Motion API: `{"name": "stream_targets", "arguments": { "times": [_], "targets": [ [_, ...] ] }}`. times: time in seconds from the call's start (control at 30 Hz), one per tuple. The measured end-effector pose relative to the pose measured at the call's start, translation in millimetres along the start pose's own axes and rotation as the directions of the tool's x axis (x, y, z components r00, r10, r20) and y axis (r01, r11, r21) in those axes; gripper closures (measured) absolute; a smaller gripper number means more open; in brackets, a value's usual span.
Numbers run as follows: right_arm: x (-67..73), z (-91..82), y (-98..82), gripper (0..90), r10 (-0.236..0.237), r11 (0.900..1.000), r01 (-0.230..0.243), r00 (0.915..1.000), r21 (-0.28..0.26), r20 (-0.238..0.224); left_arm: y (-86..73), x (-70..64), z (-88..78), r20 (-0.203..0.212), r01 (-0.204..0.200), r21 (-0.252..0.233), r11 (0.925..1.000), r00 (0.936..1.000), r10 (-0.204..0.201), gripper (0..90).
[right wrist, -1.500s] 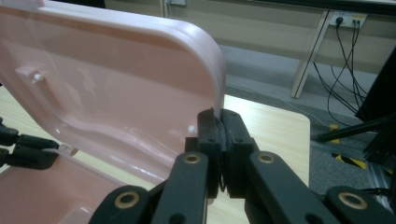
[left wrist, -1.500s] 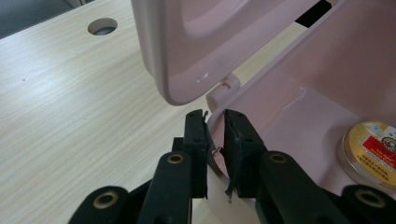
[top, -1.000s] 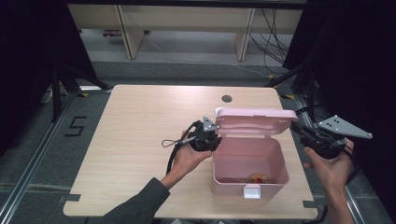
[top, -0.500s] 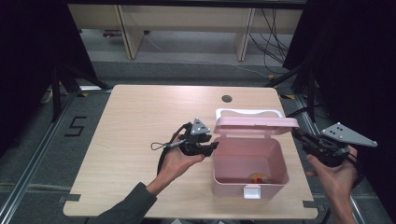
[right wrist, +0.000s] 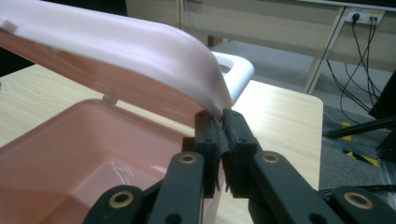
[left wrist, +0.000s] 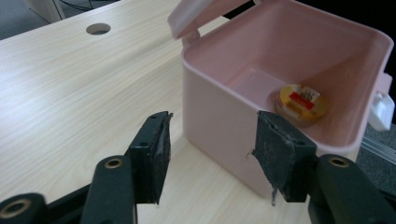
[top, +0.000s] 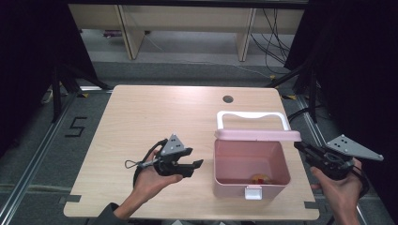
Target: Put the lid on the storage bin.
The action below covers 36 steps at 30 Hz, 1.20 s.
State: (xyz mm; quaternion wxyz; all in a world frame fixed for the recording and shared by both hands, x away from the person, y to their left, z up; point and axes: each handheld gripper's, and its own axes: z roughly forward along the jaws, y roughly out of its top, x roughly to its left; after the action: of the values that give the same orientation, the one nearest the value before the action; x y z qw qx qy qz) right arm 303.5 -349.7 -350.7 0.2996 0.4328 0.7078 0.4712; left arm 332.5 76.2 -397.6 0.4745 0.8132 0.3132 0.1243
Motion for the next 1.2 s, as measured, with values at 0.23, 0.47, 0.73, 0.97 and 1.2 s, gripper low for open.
{"name": "stream_targets", "arguments": {
  "times": [0.23, 0.47, 0.73, 0.97, 1.2],
  "targets": [
    [2.8, -4.1, -9.2, 85.5, 0.006, 1.000, -0.005, 0.9999, 0.005, -0.016, -19.0, 1.2, -17.6, -0.015, 0.005, 0.008, 0.9999, 0.9999, -0.005, 38.0],
    [4.9, -7.9, -17.1, 85.4, 0.008, 1.000, -0.008, 0.9995, 0.012, -0.029, -37.0, -0.5, -22.2, 0.002, 0.002, 0.039, 0.9992, 1.0000, -0.002, 31.9],
    [7.4, -12.6, -29.3, 86.2, 0.025, 0.999, -0.024, 0.9987, 0.041, -0.044, -57.9, -6.0, -28.8, 0.018, -0.019, 0.057, 0.9982, 0.9997, 0.018, 26.3],
    [8.1, -14.2, -38.4, 86.8, 0.026, 0.998, -0.023, 0.9987, 0.053, -0.045, -70.4, -5.6, -41.0, 0.015, -0.014, 0.054, 0.9984, 0.9998, 0.013, 25.9],
    [8.4, -13.9, -49.0, 87.8, 0.029, 0.997, -0.025, 0.9976, 0.068, -0.063, -81.2, -4.2, -49.1, 0.010, -0.015, 0.071, 0.9974, 0.9998, 0.014, 25.9]
  ]
}}
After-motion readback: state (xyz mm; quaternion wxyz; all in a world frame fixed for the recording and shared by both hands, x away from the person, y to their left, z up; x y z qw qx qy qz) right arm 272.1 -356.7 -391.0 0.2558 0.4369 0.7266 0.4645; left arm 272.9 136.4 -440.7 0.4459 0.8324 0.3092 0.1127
